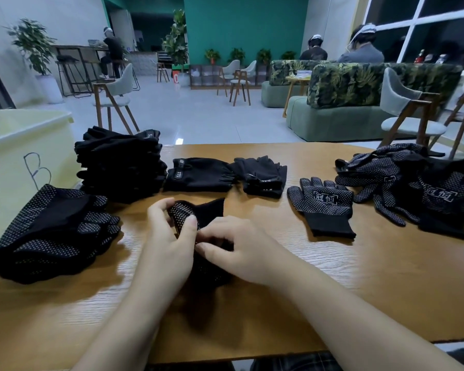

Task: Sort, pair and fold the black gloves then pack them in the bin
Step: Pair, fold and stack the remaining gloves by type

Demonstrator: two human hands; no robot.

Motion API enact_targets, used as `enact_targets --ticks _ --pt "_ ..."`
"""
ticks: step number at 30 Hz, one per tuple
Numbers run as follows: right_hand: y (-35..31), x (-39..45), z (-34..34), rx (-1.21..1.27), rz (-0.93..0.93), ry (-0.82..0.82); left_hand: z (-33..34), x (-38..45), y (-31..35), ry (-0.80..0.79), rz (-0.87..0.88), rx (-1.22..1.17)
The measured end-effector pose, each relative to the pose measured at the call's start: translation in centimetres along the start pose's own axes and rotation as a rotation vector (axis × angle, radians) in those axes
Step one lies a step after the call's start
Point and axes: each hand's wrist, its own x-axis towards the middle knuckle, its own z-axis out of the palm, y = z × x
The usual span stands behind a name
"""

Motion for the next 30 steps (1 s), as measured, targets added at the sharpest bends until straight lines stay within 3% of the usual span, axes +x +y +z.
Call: enact_targets --ticks 3,6,8,13,15,20,23,30 --pt "-0.3 1.1 -0.4 0.02 -0.008 0.157 -1.2 0.1 0.5 0.029 0.128 0.128" --pt "-0.8 2.5 -0.5 -0.039 0.045 0.24 -2.8 0.4 0.9 -0.01 0.15 0.183" --pt "-1.1 3.2 -0.4 -0.038 0.087 0.196 -4.0 0.6 1.2 -0.055 0.15 0.222" --pt "-2.5 4.6 0.1 0.156 0.138 -0.109 -7.1 0.9 1.8 -0.272 0.167 0.331" --pt "-2.8 5.3 0.5 0.16 0.127 -0.123 -8.1 1.0 2.2 -0.32 0.207 0.353" --pt "-3.6 6.7 1.0 0.179 0.059 0.036 -10.2 1.4 2.0 -0.24 0.255 0.216" --pt "-3.9 7.3 1.1 0.211 0.016 0.046 -11.3 1.2 1.4 -0.254 0.214 0.089" --pt "-5.1 8.3 1.7 0.295 0.011 0.044 -13.5 0.9 0.2 -0.108 0.241 0.23"
